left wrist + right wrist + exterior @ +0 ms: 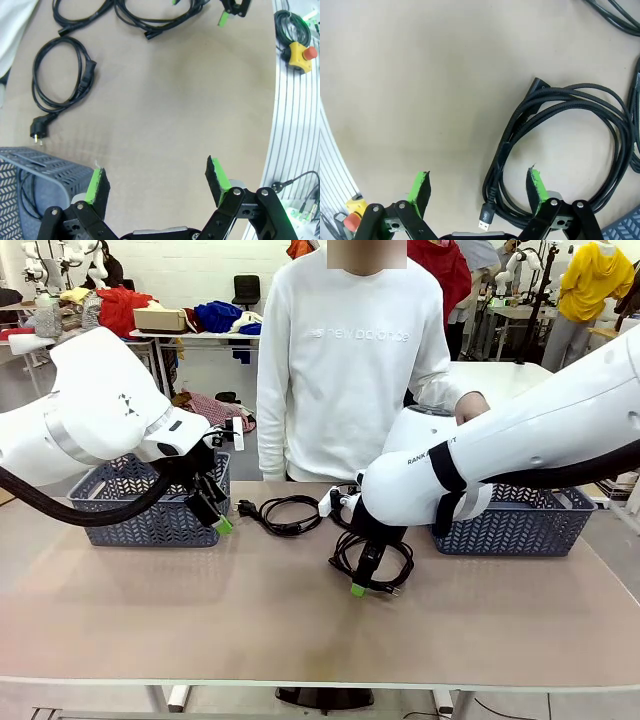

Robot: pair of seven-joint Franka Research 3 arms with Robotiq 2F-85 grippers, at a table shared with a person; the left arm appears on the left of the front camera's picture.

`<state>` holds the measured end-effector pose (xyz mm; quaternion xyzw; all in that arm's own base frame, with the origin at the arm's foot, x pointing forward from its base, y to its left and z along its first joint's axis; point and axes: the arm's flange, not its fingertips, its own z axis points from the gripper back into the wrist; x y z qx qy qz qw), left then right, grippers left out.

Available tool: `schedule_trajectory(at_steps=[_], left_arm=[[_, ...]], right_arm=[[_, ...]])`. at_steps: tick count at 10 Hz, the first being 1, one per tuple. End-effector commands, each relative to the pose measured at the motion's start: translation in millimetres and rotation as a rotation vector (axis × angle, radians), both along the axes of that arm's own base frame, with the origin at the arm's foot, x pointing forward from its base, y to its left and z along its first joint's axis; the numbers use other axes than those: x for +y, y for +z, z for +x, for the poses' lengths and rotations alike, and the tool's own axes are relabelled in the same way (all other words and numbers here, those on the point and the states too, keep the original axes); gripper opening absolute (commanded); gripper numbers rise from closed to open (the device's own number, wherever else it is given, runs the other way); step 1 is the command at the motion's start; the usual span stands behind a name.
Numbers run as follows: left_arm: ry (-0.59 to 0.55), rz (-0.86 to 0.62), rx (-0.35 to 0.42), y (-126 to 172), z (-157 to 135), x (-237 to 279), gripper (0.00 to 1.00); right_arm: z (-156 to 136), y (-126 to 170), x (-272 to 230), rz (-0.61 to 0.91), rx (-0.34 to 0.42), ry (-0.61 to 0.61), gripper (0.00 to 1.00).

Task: Organize the cables according to human instructions.
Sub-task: Pick up a bundle of cables and place it in the basket indicated by the human.

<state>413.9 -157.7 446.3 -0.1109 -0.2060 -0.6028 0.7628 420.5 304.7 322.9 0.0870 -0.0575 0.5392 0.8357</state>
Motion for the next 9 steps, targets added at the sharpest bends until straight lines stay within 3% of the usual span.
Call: schedule_trajectory(at_steps=[1, 7, 8, 9], left_arm=[[0.001, 0.003, 0.013, 2, 2, 1, 1.0], [0.001, 0.003, 0.013, 2, 2, 1, 1.0], [0.001, 0.003, 0.013, 2, 2, 1, 1.0], [0.001, 0.003, 0.013, 2, 2, 1, 1.0]], right_arm=[[10, -4, 9, -0.02, -0.017, -0.022, 1.0], [21, -17, 15, -0.057, -0.014, -0.034, 1.0], [22, -18, 16, -0.062, 0.0, -0.037, 0.83], [23, -19, 17, -0.067, 0.004, -0.041, 0.81]])
